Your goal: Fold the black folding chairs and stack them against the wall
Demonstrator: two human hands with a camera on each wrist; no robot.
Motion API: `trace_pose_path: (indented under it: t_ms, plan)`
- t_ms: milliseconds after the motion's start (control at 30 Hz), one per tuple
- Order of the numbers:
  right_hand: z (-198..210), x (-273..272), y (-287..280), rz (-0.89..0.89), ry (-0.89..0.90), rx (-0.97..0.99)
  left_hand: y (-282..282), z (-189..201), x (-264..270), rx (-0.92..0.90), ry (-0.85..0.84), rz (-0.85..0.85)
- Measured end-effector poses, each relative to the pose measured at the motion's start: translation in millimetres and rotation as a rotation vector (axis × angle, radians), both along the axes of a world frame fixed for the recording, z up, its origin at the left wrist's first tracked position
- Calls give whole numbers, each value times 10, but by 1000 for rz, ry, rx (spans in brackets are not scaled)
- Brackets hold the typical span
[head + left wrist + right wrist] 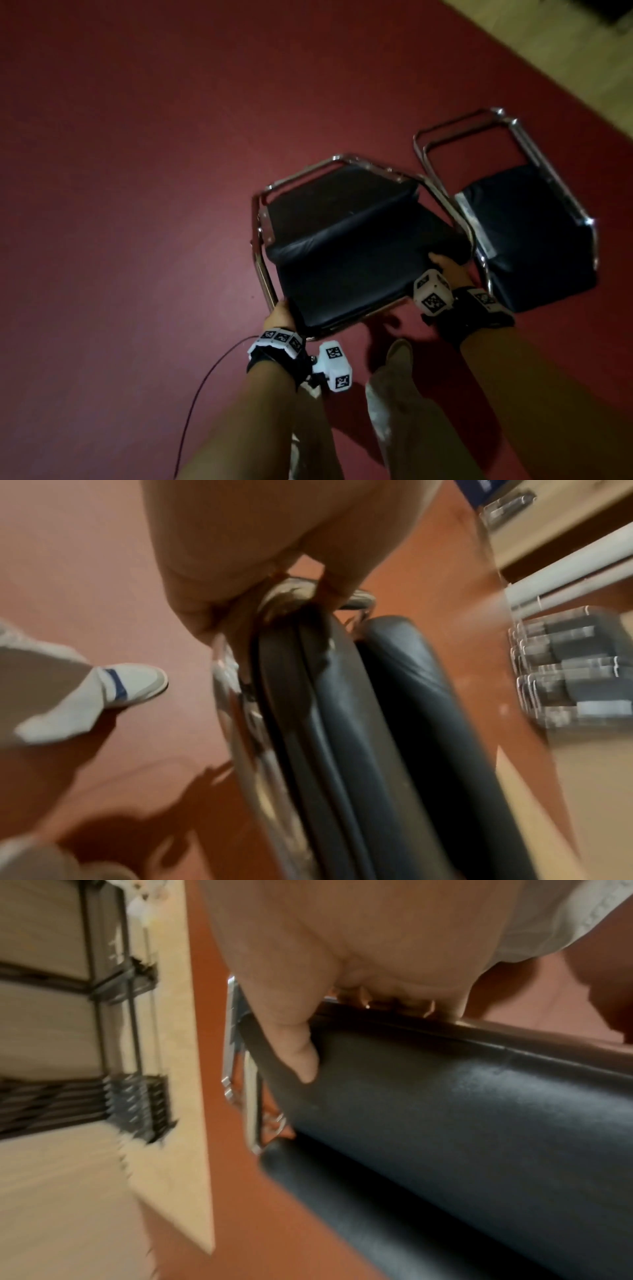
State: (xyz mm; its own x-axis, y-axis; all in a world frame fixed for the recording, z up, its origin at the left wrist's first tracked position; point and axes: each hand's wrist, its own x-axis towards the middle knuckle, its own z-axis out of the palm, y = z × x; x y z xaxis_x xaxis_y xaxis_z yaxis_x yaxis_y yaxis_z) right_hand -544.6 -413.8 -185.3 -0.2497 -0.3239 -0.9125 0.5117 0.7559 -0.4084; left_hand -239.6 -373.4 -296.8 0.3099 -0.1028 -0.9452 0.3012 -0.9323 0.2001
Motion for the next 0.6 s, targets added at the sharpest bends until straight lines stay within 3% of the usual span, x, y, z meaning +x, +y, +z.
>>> trace_pose_path:
  t_ms: [33,100,233,367,467,600]
  plan:
    - [148,-66,-57,58,23,-23,17,-226,63,-40,19,30]
    - [389,-195,-193,83,25,-53,-40,-229,22,-107,95,86]
    - [1124,-415,-509,140,51,-73,-216,1565,-583,-220,154,93]
    - [1852,-463,-759,270,-10,-162,-325,2284,-854,-236,179,87]
    - [1980,-460,-718,325,-104,-208,-340,2502,-969,-258,142,46]
    - [1917,-317,-462,630,-327,-38,-317,2520,-1146,-289,50,2]
